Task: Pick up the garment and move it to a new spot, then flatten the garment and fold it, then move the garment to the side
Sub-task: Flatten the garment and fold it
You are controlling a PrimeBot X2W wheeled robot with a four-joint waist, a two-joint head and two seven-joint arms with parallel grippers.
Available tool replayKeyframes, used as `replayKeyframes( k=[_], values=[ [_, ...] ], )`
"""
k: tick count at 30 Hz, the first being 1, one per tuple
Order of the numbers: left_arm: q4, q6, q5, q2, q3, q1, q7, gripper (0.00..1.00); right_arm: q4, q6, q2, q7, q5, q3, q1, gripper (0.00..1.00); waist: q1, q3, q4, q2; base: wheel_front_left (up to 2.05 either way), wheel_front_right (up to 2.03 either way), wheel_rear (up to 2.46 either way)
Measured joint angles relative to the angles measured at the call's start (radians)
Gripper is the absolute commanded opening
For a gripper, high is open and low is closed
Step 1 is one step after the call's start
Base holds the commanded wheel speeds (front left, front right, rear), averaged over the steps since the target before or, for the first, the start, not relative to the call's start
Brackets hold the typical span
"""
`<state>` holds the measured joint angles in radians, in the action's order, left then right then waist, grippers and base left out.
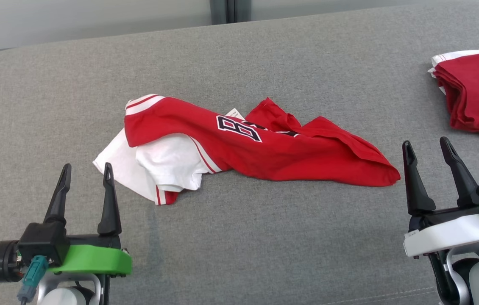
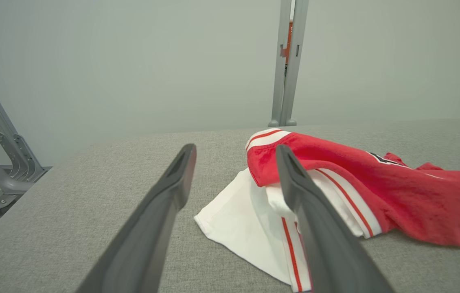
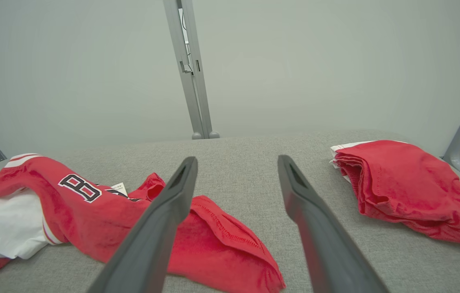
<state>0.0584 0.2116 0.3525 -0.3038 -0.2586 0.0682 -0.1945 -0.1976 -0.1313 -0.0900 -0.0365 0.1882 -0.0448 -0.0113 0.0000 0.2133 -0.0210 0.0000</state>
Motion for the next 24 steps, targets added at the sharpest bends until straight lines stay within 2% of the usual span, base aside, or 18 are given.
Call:
replayKeyframes(
  k=[12,16,20,24],
  values=[
    [0.021,0.003,-0.001,-0.01,-0.017,0.0,0.018,1.0,0.0,0.0,0.002,0.0,0.0,0.0,0.0,1.0,0.0,0.005,0.0,0.0,0.0,0.0,0.0],
    [0.017,-0.029,0.008,-0.007,-0.062,0.022,0.075,1.0,-0.001,0.0,0.002,0.001,-0.001,-0.001,-0.001,1.0,0.0,0.013,0.002,0.0,0.0,0.0,0.0],
    [-0.03,-0.064,0.037,0.024,-0.122,0.041,0.166,1.0,-0.001,0.0,0.003,0.002,-0.001,0.004,-0.004,1.0,0.0,0.026,-0.001,0.0,0.0,0.0,0.0],
    [-0.104,-0.077,0.065,0.046,-0.139,0.063,0.199,1.0,0.006,0.0,0.007,0.001,0.002,0.007,-0.011,1.0,0.0,0.04,-0.008,0.0,0.0,0.0,0.0]
  ],
)
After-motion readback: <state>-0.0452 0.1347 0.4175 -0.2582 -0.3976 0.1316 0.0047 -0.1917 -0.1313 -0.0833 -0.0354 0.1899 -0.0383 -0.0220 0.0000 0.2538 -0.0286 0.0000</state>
